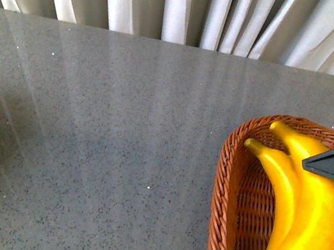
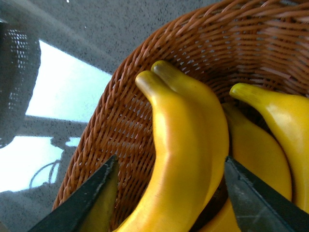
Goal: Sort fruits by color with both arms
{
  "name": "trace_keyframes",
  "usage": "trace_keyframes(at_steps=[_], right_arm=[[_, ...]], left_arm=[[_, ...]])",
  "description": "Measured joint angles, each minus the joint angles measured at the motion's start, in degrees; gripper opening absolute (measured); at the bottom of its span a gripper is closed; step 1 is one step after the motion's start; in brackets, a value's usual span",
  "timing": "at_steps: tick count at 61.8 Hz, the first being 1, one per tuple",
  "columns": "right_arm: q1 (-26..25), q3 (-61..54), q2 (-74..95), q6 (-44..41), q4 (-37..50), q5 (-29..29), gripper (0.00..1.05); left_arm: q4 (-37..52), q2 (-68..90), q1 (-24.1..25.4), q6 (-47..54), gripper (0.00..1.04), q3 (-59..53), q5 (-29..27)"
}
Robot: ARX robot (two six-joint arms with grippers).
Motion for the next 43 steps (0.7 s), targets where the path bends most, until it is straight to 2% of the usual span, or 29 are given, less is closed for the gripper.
trace_keyframes(at_steps=[11, 29, 30, 32, 34, 35, 38, 41, 43], right_arm=[[-2.84, -3.08, -6.88, 0.0, 4.68, -4.76, 0.97], [-2.99, -3.8, -7.28, 0.07, 5.57, -4.46, 0.95], [-2.78, -4.39, -7.06, 0.68, 7.41, -2.56, 0.94], [-2.01, -7.37, -6.78, 1.53, 16.46, 4.74, 0.89], [-1.42, -12.15, -6.73, 2.6, 28.92, 14.49, 0.83], [-1.31, -13.46, -6.71, 2.91, 32.06, 16.79, 0.81], [-1.05, -21.05, -6.71, 3.63, 49.79, 26.36, 0.7], [-1.09, -25.27, -8.44, 4.28, 61.51, 30.64, 0.6], [-1.14, -26.43, -10.03, 4.57, 65.07, 31.21, 0.55]], left_arm=[[0.02, 0.0, 0.0, 0.0, 0.96, 0.0, 0.0], [0.02, 0.0, 0.0, 0.0, 0.96, 0.0, 0.0], [0.02, 0.0, 0.0, 0.0, 0.96, 0.0, 0.0], [0.02, 0.0, 0.0, -0.02, 0.96, 0.0, 0.0], [0.0, 0.0, 0.0, 0.0, 0.96, 0.0, 0.04], [0.02, 0.0, 0.0, 0.0, 0.96, 0.0, 0.04], [0.0, 0.0, 0.0, 0.0, 0.96, 0.0, -0.02], [0.0, 0.0, 0.0, 0.0, 0.96, 0.0, -0.02], [0.0, 0.0, 0.0, 0.0, 0.96, 0.0, 0.0]])
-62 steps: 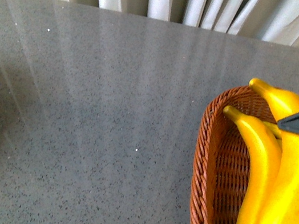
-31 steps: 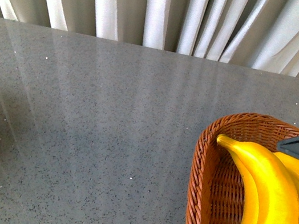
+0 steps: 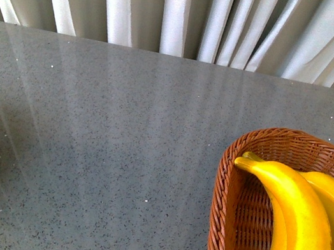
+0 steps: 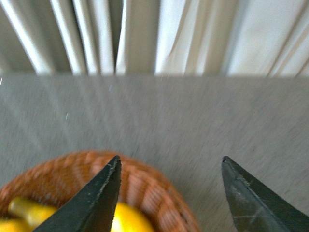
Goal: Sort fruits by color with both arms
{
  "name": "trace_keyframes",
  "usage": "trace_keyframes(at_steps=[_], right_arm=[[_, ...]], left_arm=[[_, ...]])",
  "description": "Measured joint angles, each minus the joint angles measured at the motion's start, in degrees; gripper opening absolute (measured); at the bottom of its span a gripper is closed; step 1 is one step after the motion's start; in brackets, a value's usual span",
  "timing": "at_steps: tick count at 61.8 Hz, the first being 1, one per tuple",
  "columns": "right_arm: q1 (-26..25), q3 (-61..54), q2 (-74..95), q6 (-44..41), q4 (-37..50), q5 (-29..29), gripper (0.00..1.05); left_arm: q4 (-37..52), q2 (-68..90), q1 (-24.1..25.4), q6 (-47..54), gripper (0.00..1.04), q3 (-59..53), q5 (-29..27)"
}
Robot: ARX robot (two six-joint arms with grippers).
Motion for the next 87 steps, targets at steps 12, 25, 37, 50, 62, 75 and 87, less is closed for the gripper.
trace_keyframes(at_steps=[12, 25, 37, 50, 62, 75, 87], right_arm=[[0.11, -6.54, -6.36, 0.26, 4.7, 0.02, 0.21], [0.24, -11.78, -13.99, 0.46, 0.94, 0.04, 0.02], [0.24, -14.36, -22.18, 0.46, -4.81, 0.0, 0.02], [0.24, -16.46, -32.98, 0.46, -13.31, 0.02, 0.02], [0.24, -16.83, -41.2, 0.46, -20.48, 0.0, 0.02], [0.24, -16.87, -49.27, 0.46, -27.87, 0.0, 0.02], [0.24, -16.9, -55.43, 0.46, -33.62, 0.02, 0.02]], left_arm=[[0.0, 0.0, 0.0, 0.0, 0.96, 0.0, -0.02], [0.0, 0.0, 0.0, 0.0, 0.96, 0.0, 0.0], [0.0, 0.0, 0.0, 0.0, 0.96, 0.0, 0.0], [0.0, 0.0, 0.0, 0.0, 0.96, 0.0, 0.0], [0.0, 0.0, 0.0, 0.0, 0.96, 0.0, 0.0], [0.0, 0.0, 0.0, 0.0, 0.96, 0.0, 0.0], [0.0, 0.0, 0.0, 0.0, 0.96, 0.0, 0.0]])
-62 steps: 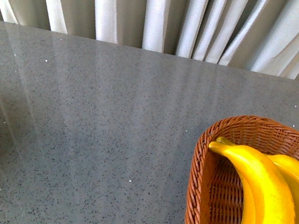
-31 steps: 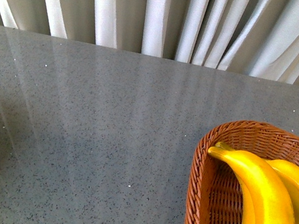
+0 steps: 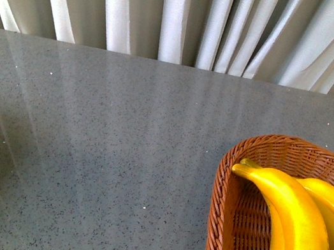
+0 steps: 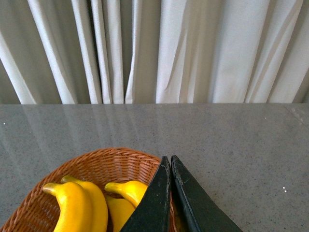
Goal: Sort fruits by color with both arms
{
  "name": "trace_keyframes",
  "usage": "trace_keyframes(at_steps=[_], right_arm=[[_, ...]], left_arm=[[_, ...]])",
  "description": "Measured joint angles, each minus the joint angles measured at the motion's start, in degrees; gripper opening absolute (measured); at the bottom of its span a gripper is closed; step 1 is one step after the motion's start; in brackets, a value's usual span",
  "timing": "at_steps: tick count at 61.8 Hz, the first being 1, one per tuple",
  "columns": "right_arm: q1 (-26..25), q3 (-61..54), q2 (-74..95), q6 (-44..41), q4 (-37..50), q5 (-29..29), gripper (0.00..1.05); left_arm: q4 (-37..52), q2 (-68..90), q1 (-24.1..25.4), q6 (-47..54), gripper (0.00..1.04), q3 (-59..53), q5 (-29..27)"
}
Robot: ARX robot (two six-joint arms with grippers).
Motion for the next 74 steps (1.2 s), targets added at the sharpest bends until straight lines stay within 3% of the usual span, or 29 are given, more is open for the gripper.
trace_keyframes(at_steps=[45, 52, 66, 74], right_arm=[[0.0, 0.0, -14.25, 0.0, -14.05, 0.0, 0.02], [0.0, 0.02, -22.05, 0.02, -23.56, 0.04, 0.02], [0.0, 0.02, -24.11, 0.02, -24.26, 0.02, 0.02], [0.0, 0.02, -24.17, 0.02, -24.26, 0.0, 0.22]], left_arm=[[0.0, 0.0, 0.0, 0.0, 0.96, 0.0, 0.0], [0.0, 0.0, 0.0, 0.0, 0.96, 0.0, -0.02], [0.0, 0.0, 0.0, 0.0, 0.96, 0.0, 0.0], [0.0, 0.0, 0.0, 0.0, 0.96, 0.0, 0.0]])
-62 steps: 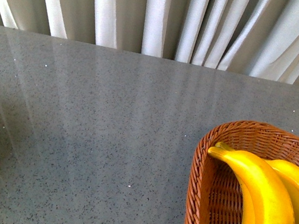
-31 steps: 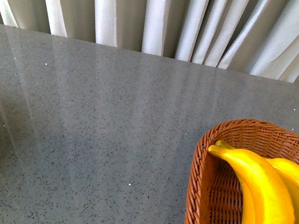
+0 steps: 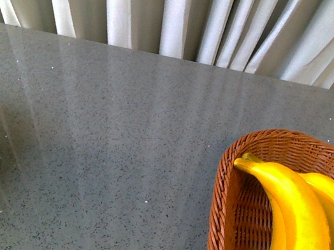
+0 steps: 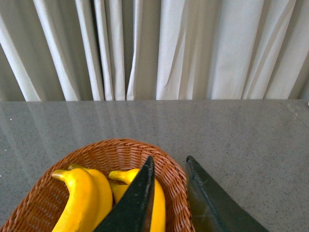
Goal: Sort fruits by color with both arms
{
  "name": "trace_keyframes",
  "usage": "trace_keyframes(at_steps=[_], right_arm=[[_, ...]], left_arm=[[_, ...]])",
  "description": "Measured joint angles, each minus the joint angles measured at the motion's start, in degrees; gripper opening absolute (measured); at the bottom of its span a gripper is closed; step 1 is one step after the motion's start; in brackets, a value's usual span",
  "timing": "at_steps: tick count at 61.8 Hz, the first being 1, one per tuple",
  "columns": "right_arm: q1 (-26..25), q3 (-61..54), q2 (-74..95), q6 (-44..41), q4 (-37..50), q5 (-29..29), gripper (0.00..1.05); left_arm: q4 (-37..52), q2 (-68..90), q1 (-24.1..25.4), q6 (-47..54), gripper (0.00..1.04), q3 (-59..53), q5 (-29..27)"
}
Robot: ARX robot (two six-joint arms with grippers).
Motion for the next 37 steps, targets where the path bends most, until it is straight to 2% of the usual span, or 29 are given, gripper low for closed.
trace_keyframes(at_steps=[16, 23, 25, 37], right_arm=[[0.0, 0.0, 0.0, 0.0, 0.0, 0.0, 0.68], [0.0, 0.0, 0.0, 0.0, 0.0, 0.0, 0.94], [0.0, 0.0, 0.0, 0.04, 0.0, 0.0, 0.97], [0.0, 0.0, 0.0, 0.15, 0.0, 0.0, 0.96]], left_arm=[[0.0, 0.0, 0.0, 0.0, 0.96, 0.0, 0.0], [0.0, 0.0, 0.0, 0.0, 0.96, 0.0, 0.0], [0.0, 0.0, 0.0, 0.0, 0.96, 0.0, 0.0], [0.0, 0.0, 0.0, 0.0, 0.96, 0.0, 0.0]])
